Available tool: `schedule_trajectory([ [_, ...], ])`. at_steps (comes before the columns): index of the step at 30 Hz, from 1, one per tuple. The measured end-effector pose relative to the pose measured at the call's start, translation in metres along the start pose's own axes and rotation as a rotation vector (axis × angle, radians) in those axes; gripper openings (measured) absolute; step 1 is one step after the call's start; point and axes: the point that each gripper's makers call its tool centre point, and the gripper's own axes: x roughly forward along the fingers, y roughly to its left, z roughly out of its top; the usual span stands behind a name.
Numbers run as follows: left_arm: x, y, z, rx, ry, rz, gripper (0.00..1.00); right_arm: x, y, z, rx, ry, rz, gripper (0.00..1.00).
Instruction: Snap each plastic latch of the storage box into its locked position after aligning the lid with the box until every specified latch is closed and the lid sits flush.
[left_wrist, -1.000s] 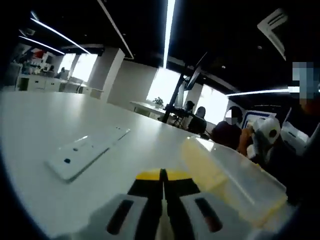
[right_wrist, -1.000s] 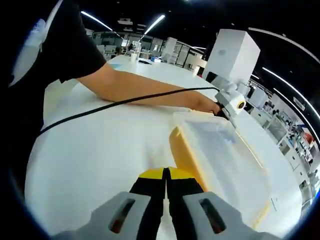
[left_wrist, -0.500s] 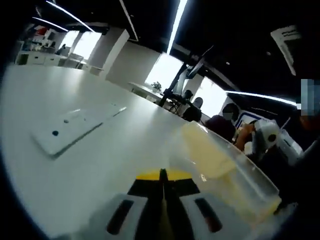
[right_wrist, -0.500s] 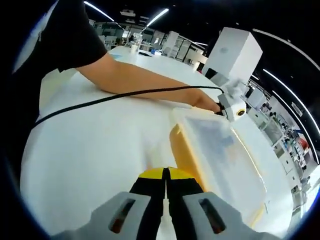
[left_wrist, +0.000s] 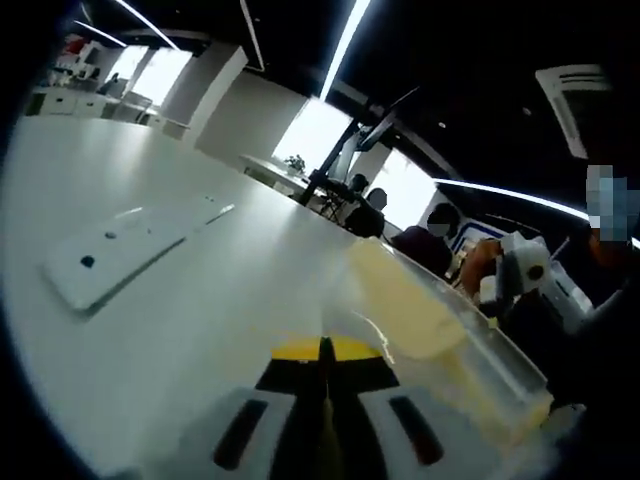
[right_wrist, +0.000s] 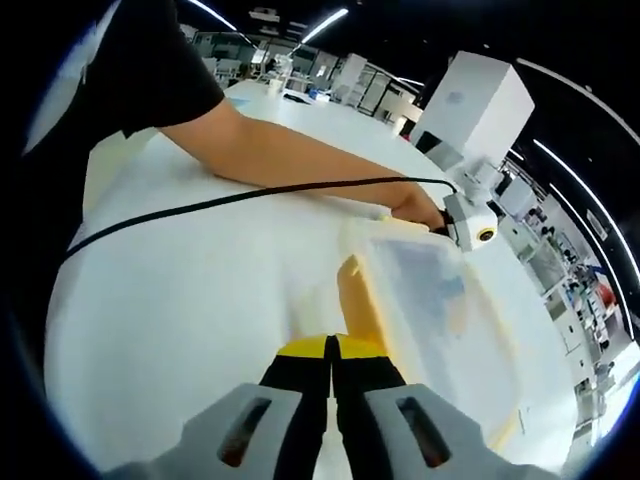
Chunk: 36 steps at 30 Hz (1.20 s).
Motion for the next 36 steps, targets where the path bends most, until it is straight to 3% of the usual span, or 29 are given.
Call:
schedule_trajectory([
  [10,0.0,-0.002,0.0,0.013,-0.001,-0.008,0.0,0.004,-0.002,-0.004,0.002,0.048,-0.033,0.0],
  [23,0.001,0.0,-0.003,0.045,0.018,-0.006,0.0,0.012,-0.003,-0.012,-0.093,0.115,-0.096,0.0],
  [24,0.002,0.0,-0.003,0.046,0.018,-0.004,0.0,0.013,-0.003,-0.014,-0.116,0.126,-0.099,0.0],
  [25,0.002,0.001,-0.003,0.046,0.02,-0.003,0.0,0.009,-0.011,-0.02,-0.163,0.171,-0.148,0.0],
  [27,0.002,-0.001,-0.005,0.056,0.02,-0.002,0.0,0.014,-0.004,-0.018,-0.127,0.139,-0.105,0.0],
  [36,0.003,0.003,-0.005,0.057,0.014,0.011,0.0,0.016,0.001,-0.019,-0.107,0.125,-0.093,0.0],
])
